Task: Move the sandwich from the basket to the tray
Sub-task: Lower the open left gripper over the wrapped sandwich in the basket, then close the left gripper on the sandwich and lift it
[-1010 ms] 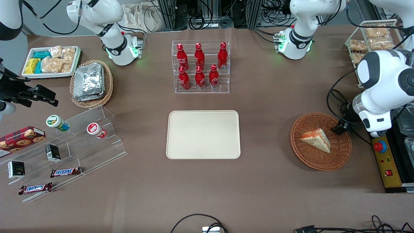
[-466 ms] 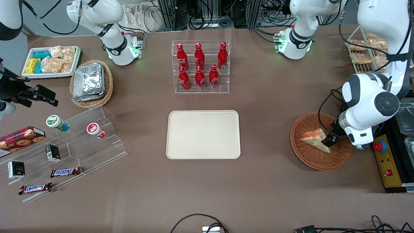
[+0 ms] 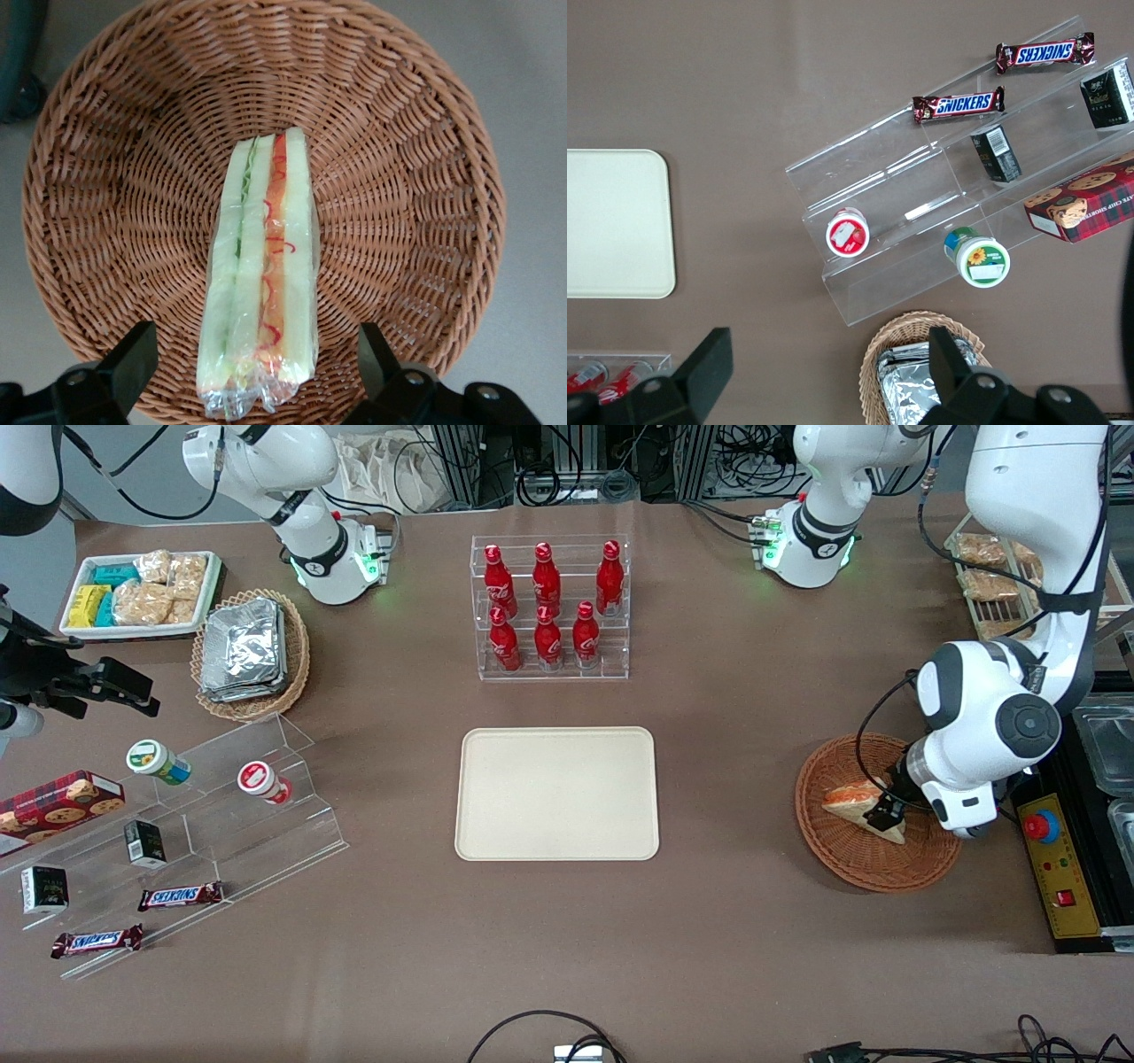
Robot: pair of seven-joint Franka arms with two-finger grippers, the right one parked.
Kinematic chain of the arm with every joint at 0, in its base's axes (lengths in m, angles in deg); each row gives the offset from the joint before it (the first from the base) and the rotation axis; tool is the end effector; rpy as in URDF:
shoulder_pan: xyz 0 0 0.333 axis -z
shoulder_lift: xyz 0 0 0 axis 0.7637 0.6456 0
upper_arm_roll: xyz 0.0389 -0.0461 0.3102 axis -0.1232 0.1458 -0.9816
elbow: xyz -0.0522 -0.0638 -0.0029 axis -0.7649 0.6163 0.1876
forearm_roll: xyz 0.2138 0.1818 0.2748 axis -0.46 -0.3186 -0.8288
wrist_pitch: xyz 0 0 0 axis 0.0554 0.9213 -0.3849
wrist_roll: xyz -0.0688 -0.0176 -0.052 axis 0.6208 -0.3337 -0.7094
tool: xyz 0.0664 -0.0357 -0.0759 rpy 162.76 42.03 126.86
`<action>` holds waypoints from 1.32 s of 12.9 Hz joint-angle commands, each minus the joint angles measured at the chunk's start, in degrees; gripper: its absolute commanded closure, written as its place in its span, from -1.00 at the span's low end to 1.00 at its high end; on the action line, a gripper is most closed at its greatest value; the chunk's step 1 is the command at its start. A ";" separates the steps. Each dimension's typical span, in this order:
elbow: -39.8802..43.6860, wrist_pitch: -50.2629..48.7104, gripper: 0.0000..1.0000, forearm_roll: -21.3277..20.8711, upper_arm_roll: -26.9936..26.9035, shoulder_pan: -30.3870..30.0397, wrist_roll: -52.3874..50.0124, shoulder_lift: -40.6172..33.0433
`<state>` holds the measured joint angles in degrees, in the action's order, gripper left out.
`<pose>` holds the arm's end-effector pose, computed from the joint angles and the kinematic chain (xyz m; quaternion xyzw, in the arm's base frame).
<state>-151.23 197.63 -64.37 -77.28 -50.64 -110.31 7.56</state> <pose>0.5889 -0.0109 0.2795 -0.8782 -0.4772 0.0250 0.0178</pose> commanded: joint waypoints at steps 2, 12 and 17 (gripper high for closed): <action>-1.42 3.41 -1.00 -0.79 -0.84 0.94 -1.47 1.38; -0.13 -3.06 1.00 -1.06 -0.93 1.47 6.08 -1.33; 12.33 -22.82 1.00 -4.22 -0.05 1.73 18.89 -5.03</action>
<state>-144.03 181.94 -67.46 -77.43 -49.65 -96.39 3.78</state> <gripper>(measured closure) 0.762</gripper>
